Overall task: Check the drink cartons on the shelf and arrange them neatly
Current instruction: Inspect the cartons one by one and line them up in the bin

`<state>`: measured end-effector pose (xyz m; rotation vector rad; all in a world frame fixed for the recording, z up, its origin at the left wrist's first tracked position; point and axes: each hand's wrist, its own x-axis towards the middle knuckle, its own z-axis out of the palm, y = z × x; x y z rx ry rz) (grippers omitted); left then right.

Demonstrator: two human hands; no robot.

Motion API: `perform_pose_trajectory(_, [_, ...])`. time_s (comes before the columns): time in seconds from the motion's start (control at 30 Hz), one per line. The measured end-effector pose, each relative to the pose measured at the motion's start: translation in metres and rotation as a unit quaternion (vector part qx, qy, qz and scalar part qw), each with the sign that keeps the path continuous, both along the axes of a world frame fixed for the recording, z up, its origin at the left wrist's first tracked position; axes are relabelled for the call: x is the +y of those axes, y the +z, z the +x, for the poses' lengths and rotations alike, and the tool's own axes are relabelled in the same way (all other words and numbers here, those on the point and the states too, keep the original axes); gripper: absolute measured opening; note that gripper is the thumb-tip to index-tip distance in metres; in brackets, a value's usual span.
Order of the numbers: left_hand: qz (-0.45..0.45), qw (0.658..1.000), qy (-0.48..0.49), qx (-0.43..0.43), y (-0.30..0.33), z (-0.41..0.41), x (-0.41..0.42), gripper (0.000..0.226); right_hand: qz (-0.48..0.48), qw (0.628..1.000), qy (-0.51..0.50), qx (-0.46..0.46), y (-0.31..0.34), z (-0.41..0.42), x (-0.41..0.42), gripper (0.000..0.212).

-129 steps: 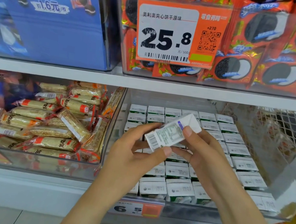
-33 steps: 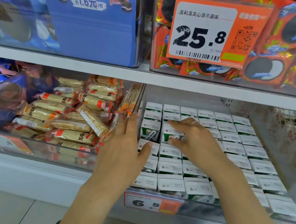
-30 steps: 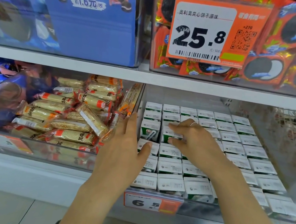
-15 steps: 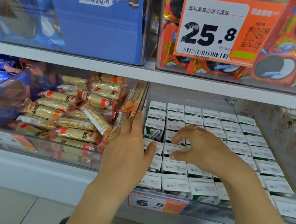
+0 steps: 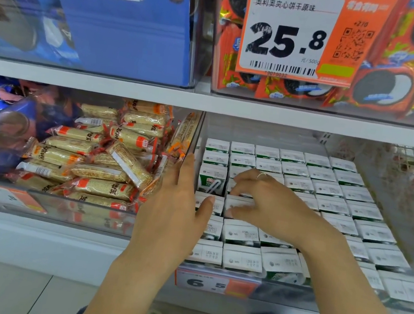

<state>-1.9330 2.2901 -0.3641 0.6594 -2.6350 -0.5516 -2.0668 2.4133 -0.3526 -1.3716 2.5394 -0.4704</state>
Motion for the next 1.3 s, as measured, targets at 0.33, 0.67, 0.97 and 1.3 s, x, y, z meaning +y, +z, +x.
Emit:
perform_pose_trajectory(0.33, [-0.029, 1.0, 0.01, 0.006, 0.005, 0.0, 0.003, 0.072, -0.386, 0.893, -0.148, -0.177, 0.02, 0.003, 0.041, 0.011])
perform_pose_trajectory(0.67, [0.174, 0.957, -0.157, 0.171, 0.017, -0.008, 0.045, 0.056, -0.44, 0.745, -0.235, -0.444, 0.014, 0.014, 0.06, 0.044])
perform_pose_trajectory(0.97, [0.096, 0.962, -0.194, 0.167, 0.005, -0.017, 0.049, 0.063, -0.434, 0.749, -0.218, -0.451, 0.013, 0.018, 0.058, 0.054])
perform_pose_trajectory(1.3, [0.229, 0.947, -0.14, 0.177, 0.004, -0.018, 0.051, 0.055, -0.435, 0.719, -0.151, -0.521, 0.017, 0.02, 0.061, 0.056])
